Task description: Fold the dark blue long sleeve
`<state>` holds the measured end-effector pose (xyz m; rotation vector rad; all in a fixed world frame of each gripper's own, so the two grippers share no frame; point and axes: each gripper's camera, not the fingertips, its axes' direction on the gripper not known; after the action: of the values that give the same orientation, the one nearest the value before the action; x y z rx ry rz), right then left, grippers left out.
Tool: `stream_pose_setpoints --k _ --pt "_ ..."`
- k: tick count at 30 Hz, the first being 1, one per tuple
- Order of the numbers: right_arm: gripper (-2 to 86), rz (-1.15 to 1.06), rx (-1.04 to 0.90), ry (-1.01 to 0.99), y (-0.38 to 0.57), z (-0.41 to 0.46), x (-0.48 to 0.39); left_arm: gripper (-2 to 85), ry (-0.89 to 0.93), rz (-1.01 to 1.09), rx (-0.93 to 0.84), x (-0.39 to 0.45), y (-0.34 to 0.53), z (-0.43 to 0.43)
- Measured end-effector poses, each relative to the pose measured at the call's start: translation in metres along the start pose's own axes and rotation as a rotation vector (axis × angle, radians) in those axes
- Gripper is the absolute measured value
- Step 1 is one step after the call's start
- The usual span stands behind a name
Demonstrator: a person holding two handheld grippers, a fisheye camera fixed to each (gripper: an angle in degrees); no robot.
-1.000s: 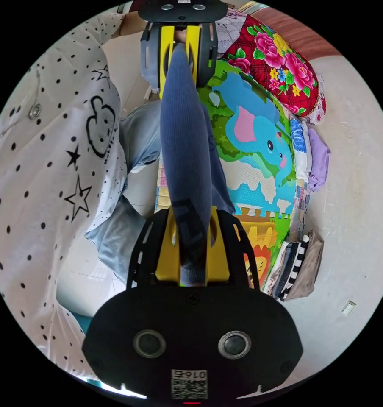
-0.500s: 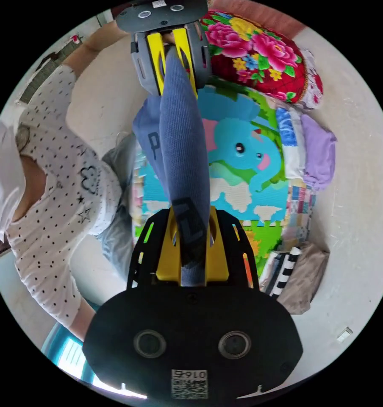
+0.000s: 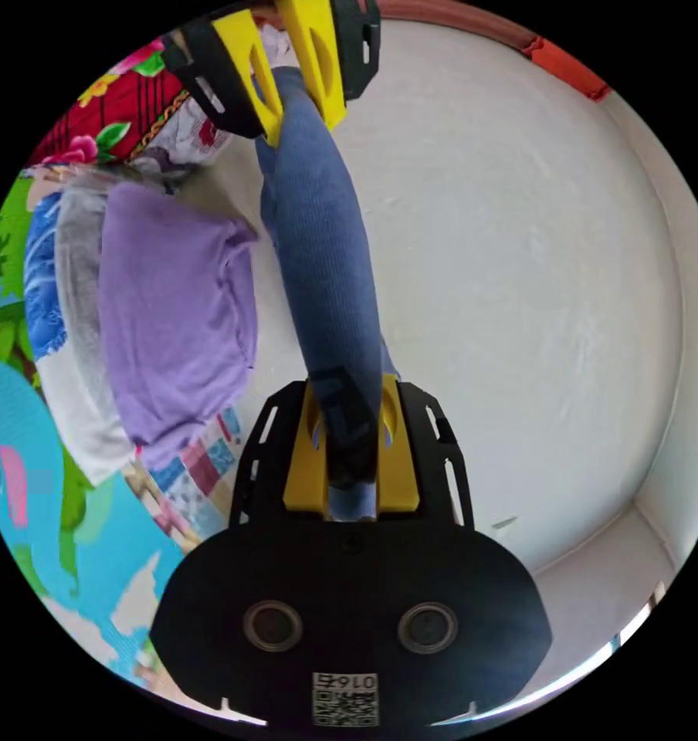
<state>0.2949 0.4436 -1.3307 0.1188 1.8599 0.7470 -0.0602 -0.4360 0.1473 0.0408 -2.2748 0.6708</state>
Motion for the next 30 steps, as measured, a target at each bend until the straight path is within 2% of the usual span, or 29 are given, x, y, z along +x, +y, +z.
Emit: stream_pose_setpoints --k 2,3,5,7,12,16,19,21,22,23,26,28,30 --pt "9.2 -0.131 -0.138 -0.162 -0.006 0.041 -0.091 5.3 0.094 0.011 -0.017 0.048 0.006 0.027" --pt "9.0 -0.156 -0.161 -0.211 -0.003 0.046 -0.113 5.0 0.015 -0.066 0.041 0.068 0.014 0.029" --pt "8.3 -0.046 -0.145 -0.063 0.014 0.05 -0.157 4.6 -0.03 -0.183 0.099 0.077 0.03 0.028" --pt "8.2 0.046 -0.07 -0.078 0.03 0.043 -0.158 4.5 -0.028 -0.244 0.13 0.077 0.044 0.025" --pt "8.3 -0.017 -0.013 -0.033 0.052 0.026 -0.165 4.1 -0.09 -0.184 0.104 0.056 0.068 -0.001" --pt "8.3 0.048 0.067 0.012 0.076 0.001 -0.161 4.0 -0.163 -0.117 0.119 0.041 0.094 -0.025" --pt "8.5 -0.061 0.085 0.012 0.086 -0.001 -0.182 4.3 -0.109 -0.046 0.098 0.049 0.121 -0.024" --pt "8.8 -0.162 0.068 0.046 0.096 0.003 -0.204 4.4 -0.038 -0.017 -0.005 0.067 0.134 -0.012" --pt "9.1 -0.184 0.05 0.096 0.102 0.004 -0.215 4.1 -0.061 -0.059 -0.021 0.067 0.138 -0.013" --pt "9.5 -0.192 0.045 0.087 0.111 0.002 -0.219 2.7 -0.076 -0.191 -0.025 0.059 0.152 -0.016" --pt "10.0 -0.165 0.068 -0.084 0.146 -0.009 -0.212 -0.4 0.039 -0.527 -0.074 0.033 0.213 -0.015" --pt "10.4 -0.151 0.092 -0.226 0.18 -0.019 -0.205 -0.7 0.156 -0.746 -0.136 0.02 0.258 -0.014" --pt "10.3 -0.092 0.126 -0.342 0.226 -0.029 -0.196 -0.9 0.471 -0.928 -0.078 0.013 0.311 -0.028"
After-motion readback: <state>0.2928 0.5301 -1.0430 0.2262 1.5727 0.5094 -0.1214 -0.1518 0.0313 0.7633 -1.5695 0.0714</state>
